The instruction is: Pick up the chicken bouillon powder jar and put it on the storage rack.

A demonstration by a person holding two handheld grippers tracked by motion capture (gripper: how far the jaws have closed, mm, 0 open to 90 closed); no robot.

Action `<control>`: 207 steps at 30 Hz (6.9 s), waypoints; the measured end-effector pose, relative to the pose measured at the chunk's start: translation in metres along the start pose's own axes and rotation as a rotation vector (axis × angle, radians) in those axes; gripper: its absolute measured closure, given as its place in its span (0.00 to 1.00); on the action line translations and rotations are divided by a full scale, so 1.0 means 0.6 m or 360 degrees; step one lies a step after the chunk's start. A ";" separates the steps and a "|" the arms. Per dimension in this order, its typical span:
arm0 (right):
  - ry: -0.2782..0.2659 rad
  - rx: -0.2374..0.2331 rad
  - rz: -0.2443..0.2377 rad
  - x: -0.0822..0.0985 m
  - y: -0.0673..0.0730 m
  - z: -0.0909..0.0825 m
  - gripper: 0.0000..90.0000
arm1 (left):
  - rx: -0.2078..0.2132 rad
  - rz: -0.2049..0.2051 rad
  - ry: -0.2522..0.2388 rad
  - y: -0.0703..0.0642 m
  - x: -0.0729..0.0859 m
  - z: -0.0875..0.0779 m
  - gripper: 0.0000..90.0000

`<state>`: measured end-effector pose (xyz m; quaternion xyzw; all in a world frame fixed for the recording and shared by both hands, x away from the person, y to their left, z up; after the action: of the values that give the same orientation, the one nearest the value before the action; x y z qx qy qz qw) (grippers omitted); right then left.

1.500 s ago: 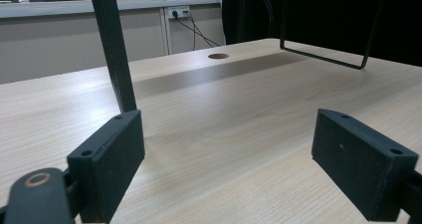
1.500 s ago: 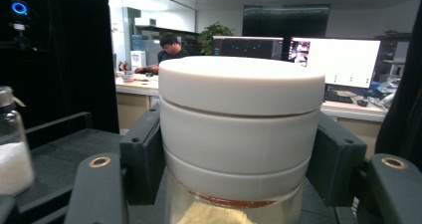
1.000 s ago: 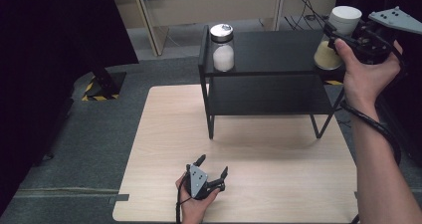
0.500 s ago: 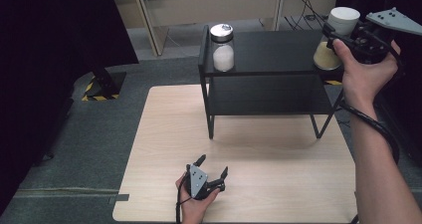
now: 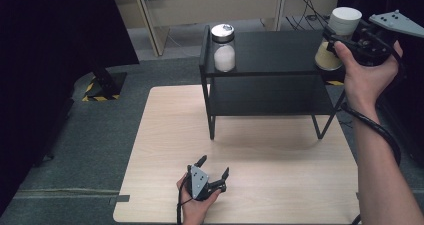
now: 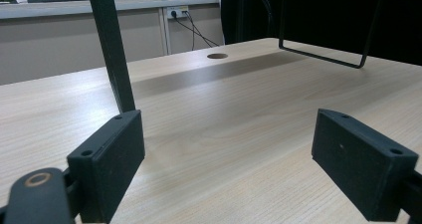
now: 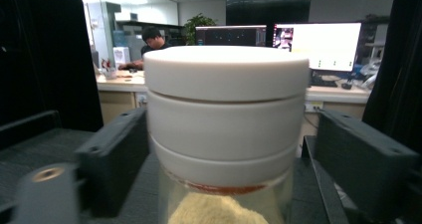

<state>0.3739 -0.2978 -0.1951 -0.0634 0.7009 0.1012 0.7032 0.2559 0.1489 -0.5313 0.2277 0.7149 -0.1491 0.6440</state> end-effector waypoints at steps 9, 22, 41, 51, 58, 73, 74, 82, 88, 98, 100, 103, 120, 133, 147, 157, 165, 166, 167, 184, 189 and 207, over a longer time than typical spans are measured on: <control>0.0001 -0.0098 -0.0009 0.001 -0.011 -0.017 0.10 | -0.0001 0.0001 0.0002 0.000 0.000 0.000 0.14; -0.0029 -0.0171 -0.0021 0.013 -0.014 -0.049 0.09 | -0.0003 0.0000 0.0002 0.000 0.000 0.000 0.14; -0.0062 -0.0192 -0.0006 0.061 -0.014 -0.091 0.08 | -0.0005 0.0003 -0.0001 -0.001 0.000 0.000 0.14; -0.0074 -0.0232 0.0008 0.080 -0.016 -0.115 0.08 | -0.0008 0.0005 -0.0004 -0.001 0.000 -0.001 0.14; -0.0075 -0.0245 0.0011 0.096 -0.018 -0.131 0.08 | -0.0007 0.0006 -0.0003 -0.001 0.000 -0.001 0.14; -0.0053 -0.0247 0.0012 0.138 -0.026 -0.158 0.08 | -0.0007 0.0009 -0.0003 -0.002 0.000 0.000 0.14; -0.0051 -0.0247 0.0014 0.142 -0.026 -0.159 0.08 | -0.0008 0.0009 -0.0003 -0.002 0.000 0.000 0.14; -0.0027 -0.0254 0.0028 0.168 -0.033 -0.169 0.08 | -0.0008 0.0010 -0.0005 -0.002 0.000 -0.001 0.14; -0.0011 -0.0253 0.0038 0.183 -0.038 -0.175 0.08 | -0.0009 0.0014 -0.0001 -0.002 0.000 0.000 0.14; 0.0024 -0.0265 0.0040 0.217 -0.039 -0.182 0.07 | -0.0009 0.0012 -0.0005 -0.002 0.000 -0.001 0.14; 0.0029 -0.0270 0.0045 0.223 -0.039 -0.183 0.07 | -0.0008 0.0013 -0.0003 -0.002 0.000 -0.001 0.14; 0.0042 -0.0279 0.0051 0.234 -0.038 -0.185 0.07 | -0.0009 0.0015 -0.0003 -0.003 0.000 -0.001 0.14; 0.0117 -0.0307 0.0062 0.283 -0.036 -0.190 0.07 | -0.0009 0.0017 -0.0004 -0.003 0.000 0.000 0.14; 0.0173 -0.0320 0.0086 0.314 -0.033 -0.190 0.07 | -0.0009 0.0019 -0.0004 -0.003 0.000 0.000 0.14; 0.0236 -0.0334 0.0120 0.356 -0.034 -0.192 0.07 | -0.0009 0.0021 -0.0004 -0.003 0.000 0.000 0.14; 0.0287 -0.0352 0.0142 0.385 -0.033 -0.191 0.07 | -0.0009 0.0019 -0.0004 -0.003 0.000 0.000 0.14; 0.0318 -0.0347 0.0165 0.403 -0.038 -0.194 0.07 | -0.0009 0.0019 -0.0005 -0.003 0.000 0.000 0.14; 0.0320 -0.0347 0.0166 0.405 -0.039 -0.195 0.07 | -0.0009 0.0020 -0.0004 -0.003 0.000 0.000 0.14; 0.0319 -0.0347 0.0168 0.406 -0.039 -0.196 0.07 | -0.0009 0.0021 -0.0004 -0.003 0.000 0.000 0.14; 0.0335 -0.0356 0.0186 0.437 -0.040 -0.203 0.07 | -0.0009 0.0024 -0.0006 -0.004 0.000 -0.001 0.14; 0.0371 -0.0373 0.0198 0.452 -0.038 -0.203 0.07 | -0.0009 0.0022 -0.0006 -0.003 0.000 -0.001 0.14; 0.0442 -0.0384 0.0251 0.499 -0.037 -0.208 0.07 | -0.0009 0.0025 -0.0007 -0.004 0.001 -0.001 0.14</control>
<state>0.2569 -0.3321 -0.4963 -0.1053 0.7767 0.2295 0.5770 0.2543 0.1472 -0.5318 0.2310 0.7121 -0.1426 0.6475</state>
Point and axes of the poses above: each handheld gripper's, and its own axes: z roughly forward along the jaws, x roughly out of its underside, y roughly to its left, the point moved 7 cm from there along z, roughly forward along the jaws, and after that the axes turned 3 degrees about z, right-handed, at the moved point
